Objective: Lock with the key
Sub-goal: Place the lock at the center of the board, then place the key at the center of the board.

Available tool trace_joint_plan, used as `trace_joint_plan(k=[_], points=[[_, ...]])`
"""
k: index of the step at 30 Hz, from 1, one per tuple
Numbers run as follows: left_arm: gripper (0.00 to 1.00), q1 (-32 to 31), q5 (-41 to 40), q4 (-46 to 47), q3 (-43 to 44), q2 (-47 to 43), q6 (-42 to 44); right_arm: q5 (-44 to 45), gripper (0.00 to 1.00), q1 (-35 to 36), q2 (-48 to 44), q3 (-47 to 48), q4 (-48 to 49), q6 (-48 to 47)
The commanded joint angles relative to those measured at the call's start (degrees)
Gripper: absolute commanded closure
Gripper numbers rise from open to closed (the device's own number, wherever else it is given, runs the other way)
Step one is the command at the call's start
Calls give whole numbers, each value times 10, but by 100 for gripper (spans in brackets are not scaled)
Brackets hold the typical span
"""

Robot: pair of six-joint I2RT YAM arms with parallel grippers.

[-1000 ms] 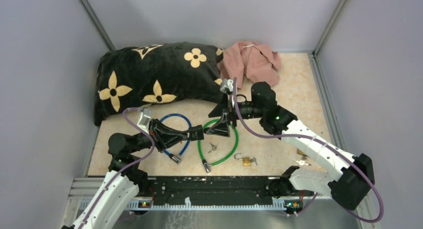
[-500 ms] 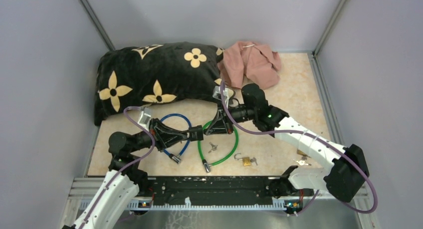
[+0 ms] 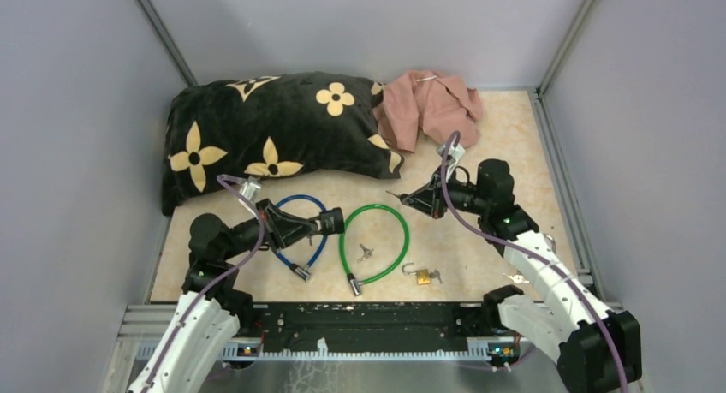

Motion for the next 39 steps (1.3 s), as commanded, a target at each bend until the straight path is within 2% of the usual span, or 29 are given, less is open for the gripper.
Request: trace_joint_plan(k=[1,3,4,8,12,15,18,21,26,28,32,37,39], points=[[100,35,-188,-141,41,-3,-52,88,100,-1,10,-9,67,74],[100,65,-285,-276,50,-4,-82,146,100,31,26,-23,98,114],[100,84,-319,-309,51,-5,-96,170,100,73,38,-25,113,124],[100,184,-372,-374,38,-26,-181,249,100,205,142,41,123,136],[100,241,-424,-410,41,-52,-233,236,100,304,307,136,171,154],[100,261,-537,-467,55,-55,-223,195,100,367,434,244,177,165],[100,268,-635,-494,49,-54,-183,145,100,425,546,364,126,149],[100,269,-644,-517,32,-61,-200,106,100,458,618,420,118,157],[100,270,-628,-507,-2,-68,-221,105,100,478,699,481,109,181],[89,268,-621,-505,-2,-70,-224,99,100,481,725,502,102,192],[52,263,-642,-511,1,-80,-223,94,99,484,762,528,98,215],[16,262,-658,-514,10,-88,-213,122,76,484,779,564,39,199],[6,259,-657,-515,11,-91,-210,127,67,484,774,570,19,185]])
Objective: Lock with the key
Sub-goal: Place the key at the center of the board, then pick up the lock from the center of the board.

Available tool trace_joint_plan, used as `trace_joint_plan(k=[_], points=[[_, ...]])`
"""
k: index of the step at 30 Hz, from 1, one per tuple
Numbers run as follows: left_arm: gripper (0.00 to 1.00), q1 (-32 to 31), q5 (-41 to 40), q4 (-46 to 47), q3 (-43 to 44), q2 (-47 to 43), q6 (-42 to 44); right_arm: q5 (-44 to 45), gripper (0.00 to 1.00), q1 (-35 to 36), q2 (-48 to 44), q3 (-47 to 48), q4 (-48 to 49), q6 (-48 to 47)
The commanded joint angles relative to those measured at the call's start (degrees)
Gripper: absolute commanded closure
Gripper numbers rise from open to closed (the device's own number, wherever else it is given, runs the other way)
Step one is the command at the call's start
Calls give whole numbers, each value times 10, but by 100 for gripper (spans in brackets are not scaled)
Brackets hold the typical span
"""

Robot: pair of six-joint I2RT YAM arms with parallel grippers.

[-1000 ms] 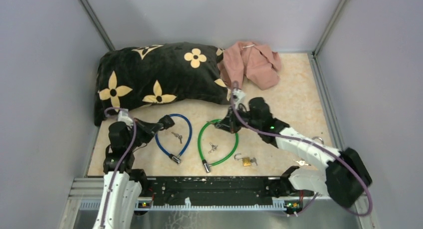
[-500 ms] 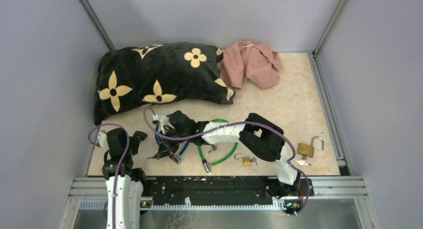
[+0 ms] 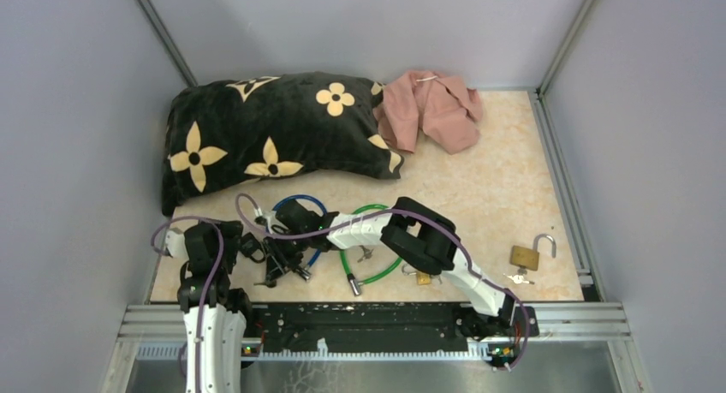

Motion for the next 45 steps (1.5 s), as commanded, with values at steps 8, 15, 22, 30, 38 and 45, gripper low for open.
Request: trace_joint_plan(k=[8,15,22,30,38,45], points=[[2,-12,-8,48,34,-22,57,173,37,-6,-138,95,-240,-186],[1,-30,59,140,52,-28,160,438,5,-103,-311,-4,-394,-181],[1,-66,281,265,61,17,255,532,2,-357,-507,-229,-461,-72],[1,-113,328,294,44,46,256,701,2,-609,-621,-342,-536,147],[1,-135,345,308,23,38,241,327,31,-485,-743,-444,-466,-20],[1,-133,345,330,15,31,236,456,41,-147,-711,-459,-574,196]])
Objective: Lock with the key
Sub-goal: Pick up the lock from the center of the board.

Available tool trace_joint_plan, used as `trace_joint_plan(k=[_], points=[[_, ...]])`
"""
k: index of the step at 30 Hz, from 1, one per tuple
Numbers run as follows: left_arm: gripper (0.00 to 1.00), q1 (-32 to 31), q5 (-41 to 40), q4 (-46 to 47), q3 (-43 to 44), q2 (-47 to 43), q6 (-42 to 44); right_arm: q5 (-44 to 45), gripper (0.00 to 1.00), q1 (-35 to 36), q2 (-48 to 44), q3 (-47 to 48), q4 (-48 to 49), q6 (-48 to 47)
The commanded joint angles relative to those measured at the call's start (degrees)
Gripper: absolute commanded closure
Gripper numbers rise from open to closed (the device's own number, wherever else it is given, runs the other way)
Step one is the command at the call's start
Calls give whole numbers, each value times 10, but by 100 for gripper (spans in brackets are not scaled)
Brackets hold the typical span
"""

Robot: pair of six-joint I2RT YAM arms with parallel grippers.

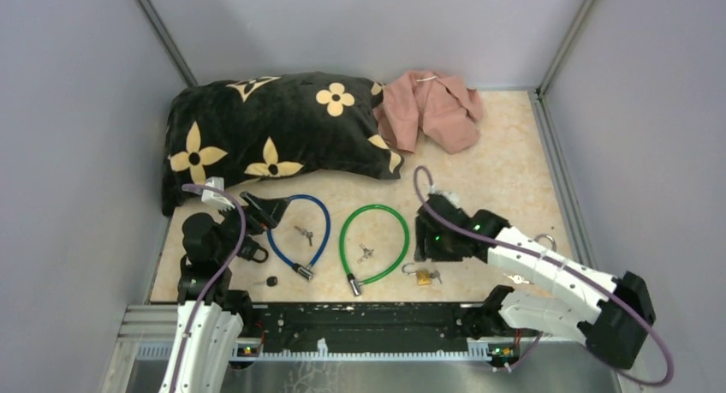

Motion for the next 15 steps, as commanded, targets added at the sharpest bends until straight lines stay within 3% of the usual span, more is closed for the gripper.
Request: trace_joint_plan(k=[1,6,11,15], points=[[1,-1,10,37,-7,-8,0,51,40,166,56,-9,-51,151],[2,-1,21,31,-5,-8,5,65,35,212,153,-15,-19,165],[1,0,45,30,1,-7,7,78,30,213,150,-35,16,157],[1,-1,51,28,20,-25,3,43,31,207,140,-85,116,148]])
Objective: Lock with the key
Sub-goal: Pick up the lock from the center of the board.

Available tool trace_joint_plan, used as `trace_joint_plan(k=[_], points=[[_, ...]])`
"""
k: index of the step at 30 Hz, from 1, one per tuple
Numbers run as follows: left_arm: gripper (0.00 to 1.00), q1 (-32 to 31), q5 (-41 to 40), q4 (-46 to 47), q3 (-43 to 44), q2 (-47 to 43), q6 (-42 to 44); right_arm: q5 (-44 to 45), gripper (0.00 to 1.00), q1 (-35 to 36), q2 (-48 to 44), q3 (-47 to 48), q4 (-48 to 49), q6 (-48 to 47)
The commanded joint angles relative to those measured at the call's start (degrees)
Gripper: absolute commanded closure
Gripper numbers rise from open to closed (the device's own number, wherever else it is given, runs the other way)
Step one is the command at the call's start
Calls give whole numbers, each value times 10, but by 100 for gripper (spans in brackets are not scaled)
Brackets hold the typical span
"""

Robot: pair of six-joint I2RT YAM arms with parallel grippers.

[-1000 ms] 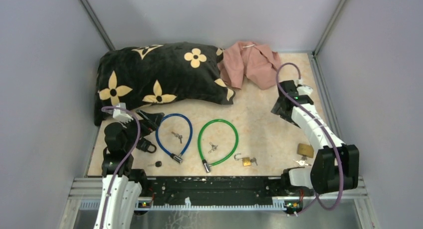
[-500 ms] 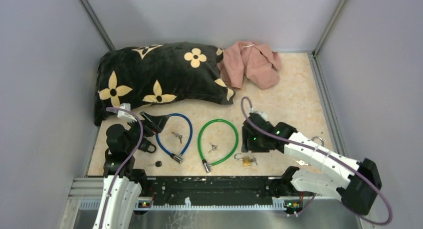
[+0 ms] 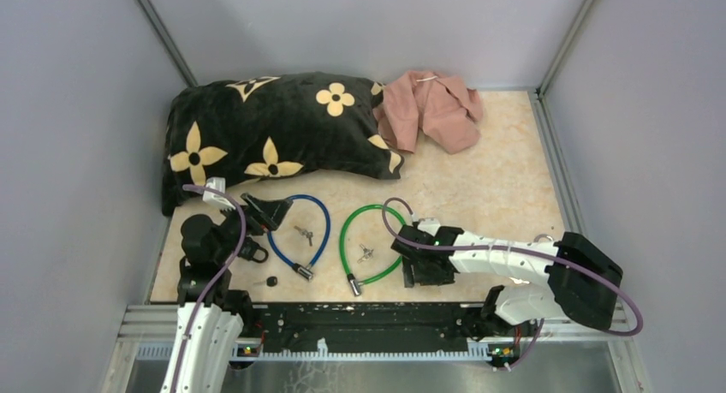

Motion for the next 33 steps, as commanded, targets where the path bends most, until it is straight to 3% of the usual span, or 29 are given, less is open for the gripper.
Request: trace_joint_plan(k=[1,5,9,15,17,19,21,24,27,30,33], points=[[2,-2,33,21,27,-22,6,-12,33,-1,-18,-44,110,11],[1,-2,91,34,60,-2,56,8,38,-6,-9,-60,112,18],[1,-1,140,3,104,36,202,11,44,-13,-5,-68,121,2],[1,-5,310,-168,186,119,493,15,71,-13,0,-74,124,-8],[1,-20,311,-231,209,148,583,18,81,-13,2,-68,125,-21],[1,-36,313,-277,234,176,657,20,100,-13,2,-65,126,-35],[1,-67,297,-323,252,195,739,18,100,-13,-3,-66,130,-49],[1,-157,223,-354,258,233,792,-1,100,-14,-24,-68,146,-65],[2,-340,78,-344,260,301,782,-30,100,-18,-51,-75,178,-70],[6,-518,-39,-271,256,370,777,-60,100,-31,-74,-92,207,-67],[6,-591,-34,-151,245,434,810,-93,100,-45,-99,-115,234,-59]])
